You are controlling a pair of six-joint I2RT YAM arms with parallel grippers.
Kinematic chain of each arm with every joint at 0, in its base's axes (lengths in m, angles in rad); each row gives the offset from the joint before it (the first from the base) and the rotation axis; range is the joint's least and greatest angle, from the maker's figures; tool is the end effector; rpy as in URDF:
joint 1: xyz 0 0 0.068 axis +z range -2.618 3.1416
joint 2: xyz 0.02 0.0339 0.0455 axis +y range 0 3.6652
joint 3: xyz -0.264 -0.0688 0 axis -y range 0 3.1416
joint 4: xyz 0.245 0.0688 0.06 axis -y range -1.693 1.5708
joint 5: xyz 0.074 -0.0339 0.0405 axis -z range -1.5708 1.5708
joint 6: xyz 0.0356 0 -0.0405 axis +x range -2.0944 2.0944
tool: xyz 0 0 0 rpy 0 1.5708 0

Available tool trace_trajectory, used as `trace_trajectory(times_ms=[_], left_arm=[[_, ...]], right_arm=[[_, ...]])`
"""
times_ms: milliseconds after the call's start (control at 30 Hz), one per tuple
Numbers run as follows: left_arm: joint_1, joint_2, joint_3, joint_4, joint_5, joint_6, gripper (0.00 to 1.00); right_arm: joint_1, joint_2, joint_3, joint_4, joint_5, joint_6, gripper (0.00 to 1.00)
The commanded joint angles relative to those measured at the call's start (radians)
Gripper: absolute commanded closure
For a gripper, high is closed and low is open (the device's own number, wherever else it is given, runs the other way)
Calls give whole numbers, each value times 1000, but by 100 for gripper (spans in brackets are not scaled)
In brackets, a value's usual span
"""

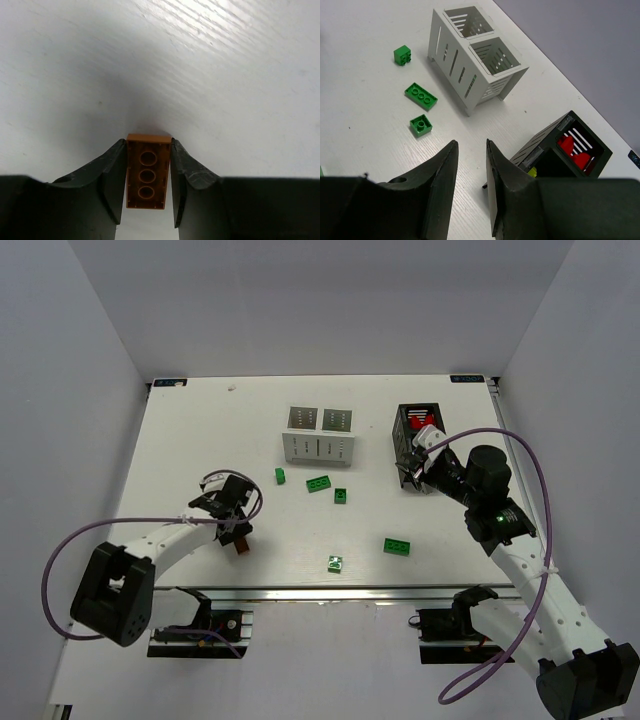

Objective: Sort the legos into containers by color

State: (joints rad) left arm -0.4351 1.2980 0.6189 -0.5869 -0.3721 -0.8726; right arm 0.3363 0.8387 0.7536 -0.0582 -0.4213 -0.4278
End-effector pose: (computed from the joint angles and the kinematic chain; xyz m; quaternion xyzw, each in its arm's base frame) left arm 0.1953 -0.0765 0.1583 -0.2382 0.9421 0.0544 0.2296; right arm 0.1822 0.0791 0.3336 -0.4026 0.6349 0.1286 0.6468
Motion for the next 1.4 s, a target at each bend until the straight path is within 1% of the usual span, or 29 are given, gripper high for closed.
trace_trajectory(times_ms=[0, 33, 133, 200, 233, 333, 367, 400, 433, 467, 533, 567, 700, 767, 833, 867, 967, 1167, 1367], left_arm=[[-4, -98, 1, -21, 88, 38, 85], [-4, -124, 11, -22, 125, 61, 87], [-4, -157, 59, -34, 169, 122, 92], [-4, -183, 90, -18, 188, 161, 96], [-4, -192, 114, -1, 203, 203, 97], [-4, -209, 149, 100, 289, 285, 99], [-2, -207, 169, 131, 349, 303, 100], [-4, -194, 180, 201, 370, 328, 100], [-4, -181, 194, 238, 421, 343, 100], [-4, -166, 209, 271, 452, 362, 100], [-4, -111, 277, 350, 483, 398, 100], [-4, -92, 301, 401, 490, 415, 100], [-4, 0, 435, 511, 455, 516, 100], [-4, 55, 467, 589, 427, 550, 100], [-4, 95, 495, 666, 430, 586, 100], [-4, 140, 505, 717, 430, 590, 100], [-4, 234, 548, 791, 440, 606, 100], [-4, 354, 623, 900, 392, 636, 100], [-4, 483, 725, 898, 375, 641, 100]], right_arm=[[4, -10, 6, 21, 10, -9, 65], [4, -10, 6, 21, 10, -11, 65], [4, -12, 6, 23, 15, -12, 65], [4, -16, 6, 21, 21, -12, 65], [4, -18, 4, 23, 22, -14, 65], [4, -26, 1, 29, 27, -14, 65], [4, -24, 0, 29, 29, -14, 66], [4, -23, 1, 29, 30, -14, 67], [4, -23, 1, 26, 30, -15, 71], [4, -23, 1, 24, 30, -17, 82], [3, -21, 3, 24, 29, -15, 98], [3, -21, 3, 23, 26, -15, 100], [3, -12, 1, 20, 27, -15, 100], [3, -3, 3, 17, 38, -15, 100], [1, 14, 3, 12, 44, -15, 100], [3, 19, 1, 14, 47, -15, 100], [1, 34, 4, 8, 53, -22, 100], [1, 39, 3, 12, 50, -23, 100], [1, 40, 1, 11, 42, -25, 100]])
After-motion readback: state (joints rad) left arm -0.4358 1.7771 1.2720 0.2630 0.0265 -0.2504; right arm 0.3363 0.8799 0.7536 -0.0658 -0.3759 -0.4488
